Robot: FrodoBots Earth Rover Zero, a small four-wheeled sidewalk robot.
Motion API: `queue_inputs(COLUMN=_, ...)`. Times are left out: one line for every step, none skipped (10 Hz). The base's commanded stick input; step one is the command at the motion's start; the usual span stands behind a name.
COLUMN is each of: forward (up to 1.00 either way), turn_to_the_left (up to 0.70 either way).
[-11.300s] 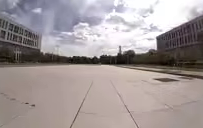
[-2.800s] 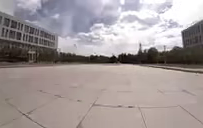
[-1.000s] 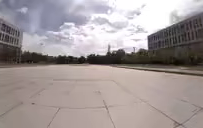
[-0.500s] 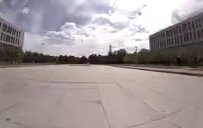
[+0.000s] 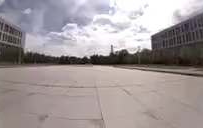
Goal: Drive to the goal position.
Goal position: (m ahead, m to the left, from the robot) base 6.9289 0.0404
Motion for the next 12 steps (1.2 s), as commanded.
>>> queue_inputs(forward=1.00, turn_to_the_left=0.00)
queue_inputs(forward=1.00, turn_to_the_left=0.00)
queue_inputs(forward=1.00, turn_to_the_left=0.00)
queue_inputs(forward=1.00, turn_to_the_left=0.00)
queue_inputs(forward=1.00, turn_to_the_left=0.00)
queue_inputs(forward=1.00, turn_to_the_left=0.00)
queue_inputs(forward=1.00, turn_to_the_left=0.00)
queue_inputs(forward=1.00, turn_to_the_left=0.00)
queue_inputs(forward=1.00, turn_to_the_left=0.00)
queue_inputs(forward=1.00, turn_to_the_left=0.00)
queue_inputs(forward=1.00, turn_to_the_left=0.00)
queue_inputs(forward=1.00, turn_to_the_left=-0.05)
